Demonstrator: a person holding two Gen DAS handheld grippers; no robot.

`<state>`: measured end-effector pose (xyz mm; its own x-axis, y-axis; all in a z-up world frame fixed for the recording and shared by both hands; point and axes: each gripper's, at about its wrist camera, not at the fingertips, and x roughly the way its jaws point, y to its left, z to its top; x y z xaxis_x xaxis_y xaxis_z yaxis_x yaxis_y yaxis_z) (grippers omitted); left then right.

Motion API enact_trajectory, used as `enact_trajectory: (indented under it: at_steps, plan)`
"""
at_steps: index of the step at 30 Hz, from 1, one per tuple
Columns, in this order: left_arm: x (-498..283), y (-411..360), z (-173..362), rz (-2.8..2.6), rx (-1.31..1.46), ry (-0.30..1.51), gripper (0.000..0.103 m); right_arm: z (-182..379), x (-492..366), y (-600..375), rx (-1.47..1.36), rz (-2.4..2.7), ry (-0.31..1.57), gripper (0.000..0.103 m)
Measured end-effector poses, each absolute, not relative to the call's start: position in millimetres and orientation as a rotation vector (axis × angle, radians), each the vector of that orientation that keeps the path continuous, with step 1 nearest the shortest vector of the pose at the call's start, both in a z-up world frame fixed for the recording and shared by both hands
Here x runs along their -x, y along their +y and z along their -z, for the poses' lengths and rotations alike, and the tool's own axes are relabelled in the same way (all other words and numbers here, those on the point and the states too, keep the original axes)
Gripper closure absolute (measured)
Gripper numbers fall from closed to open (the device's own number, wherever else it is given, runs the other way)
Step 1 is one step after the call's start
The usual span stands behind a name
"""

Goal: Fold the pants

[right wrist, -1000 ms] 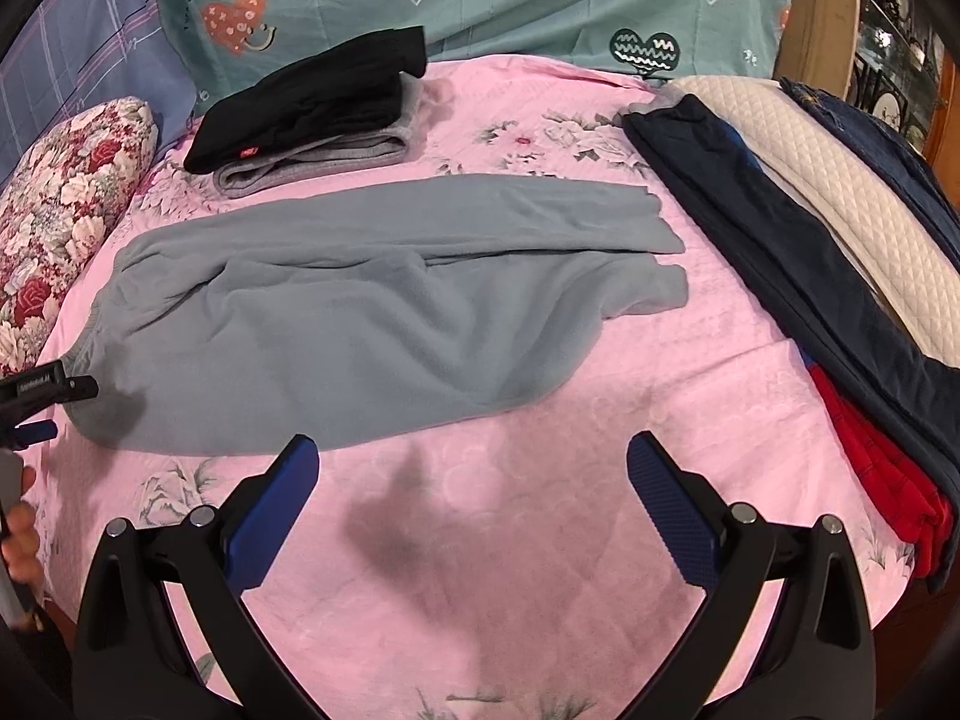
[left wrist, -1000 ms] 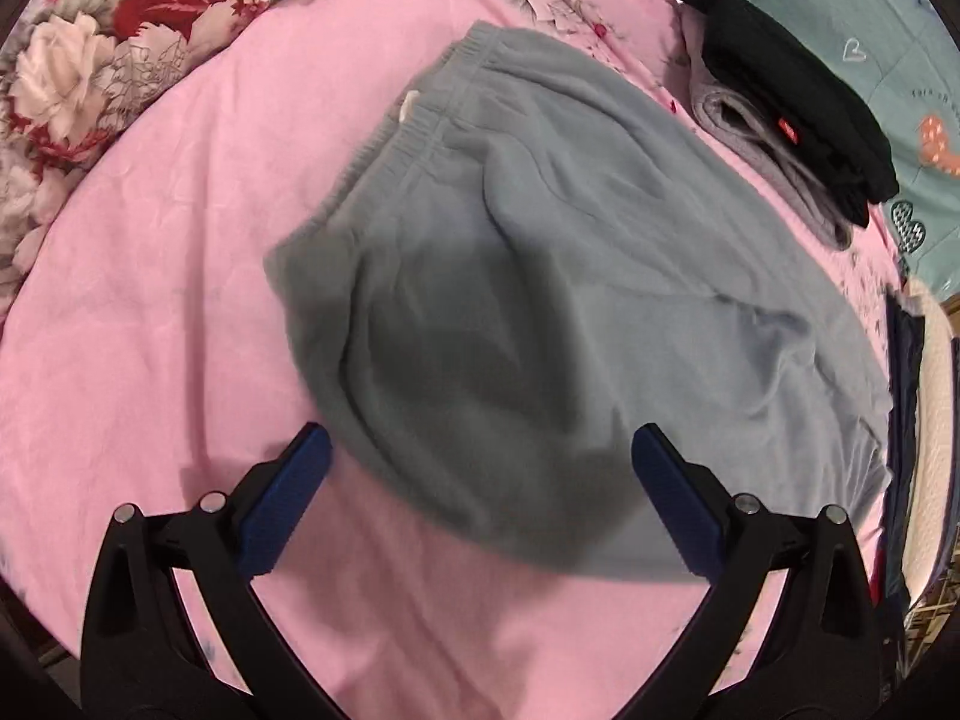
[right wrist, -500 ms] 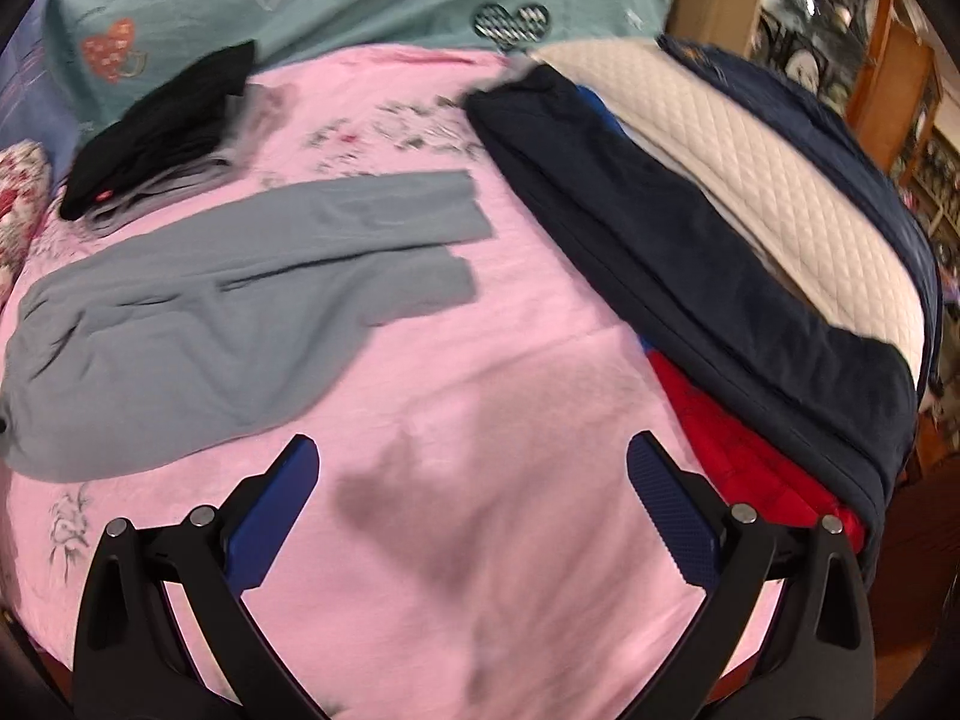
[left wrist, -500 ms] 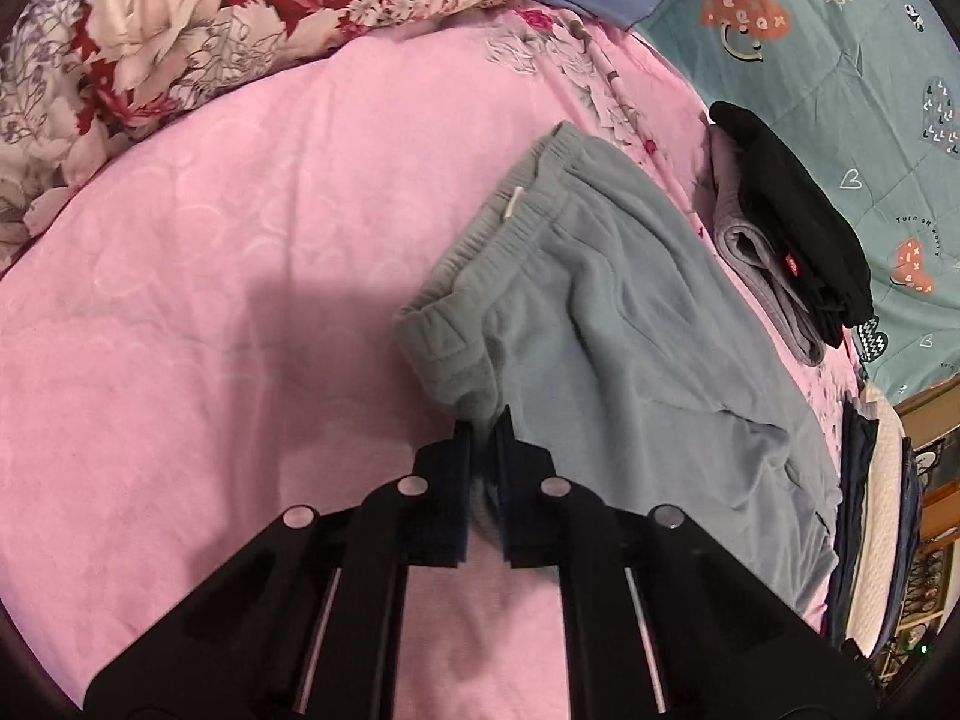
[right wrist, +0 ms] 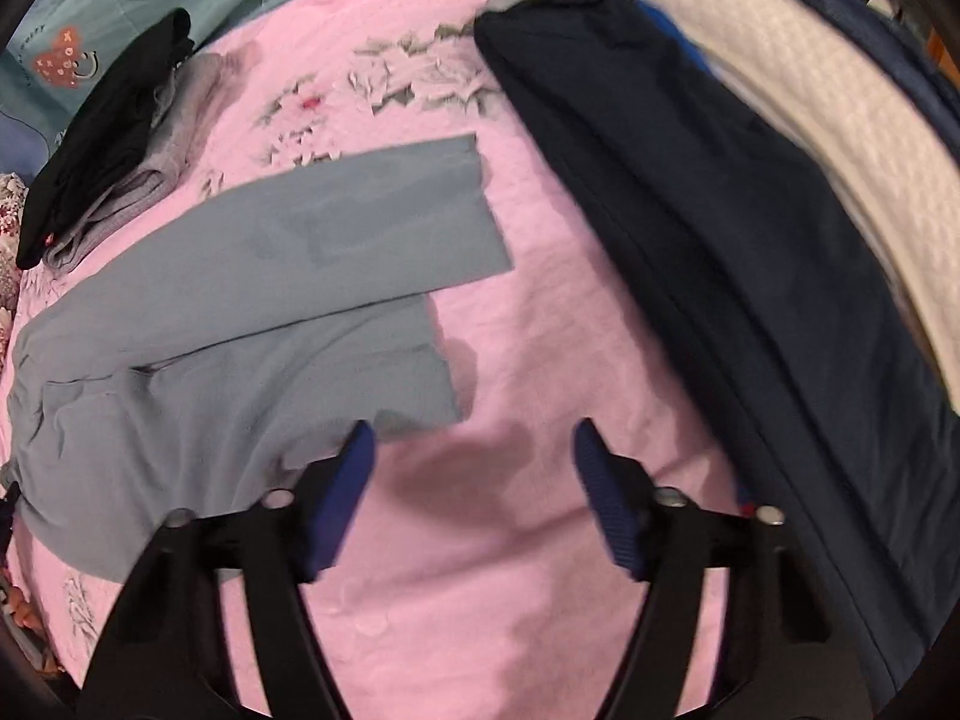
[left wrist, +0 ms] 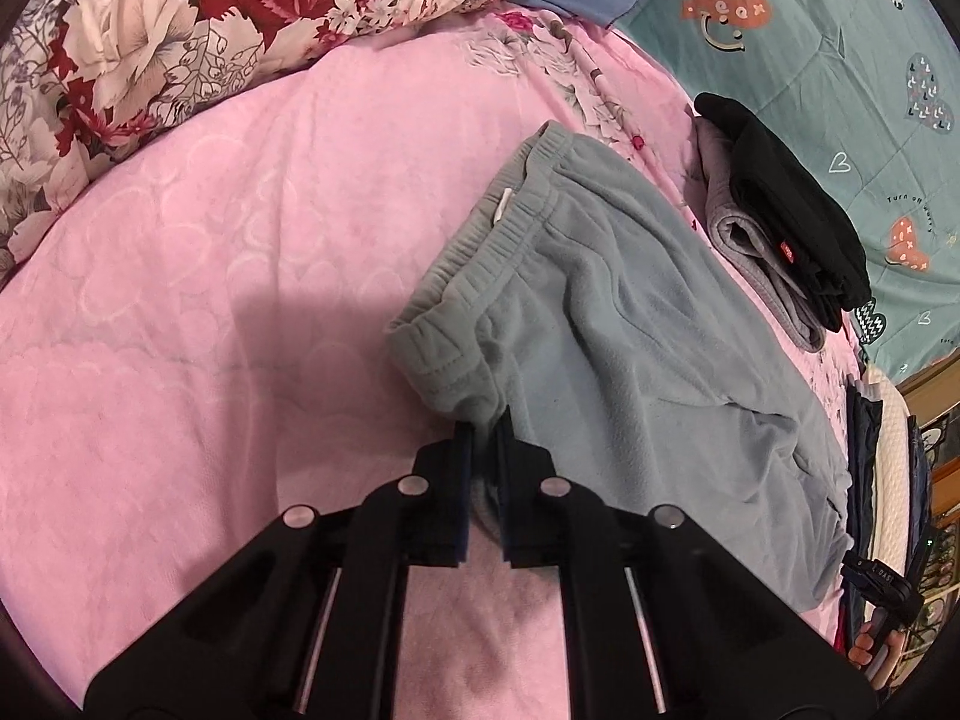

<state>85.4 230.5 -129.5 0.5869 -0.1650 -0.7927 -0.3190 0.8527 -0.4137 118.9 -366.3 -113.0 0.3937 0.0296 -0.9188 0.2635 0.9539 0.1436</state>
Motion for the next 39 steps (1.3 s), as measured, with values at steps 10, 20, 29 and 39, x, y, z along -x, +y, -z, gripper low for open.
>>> enact_trajectory:
  at_steps: [10,20,29,39]
  plan:
    - [-92,227,128,-0.121,0.544,0.965,0.095,122,-142,-356,-0.291,-0.020,1.132,0.047]
    - [-95,229,128,-0.120,0.561,0.959,0.096,116,-148,-348,-0.373,-0.071,1.107,0.101]
    - [-55,237,107,-0.148,0.534,0.904,0.096,64,-75,-392,-0.477,0.110,1.020,0.103]
    - [-56,246,123,-0.143,0.555,0.985,0.096,90,-76,-383,-0.404,0.077,1.079,0.065]
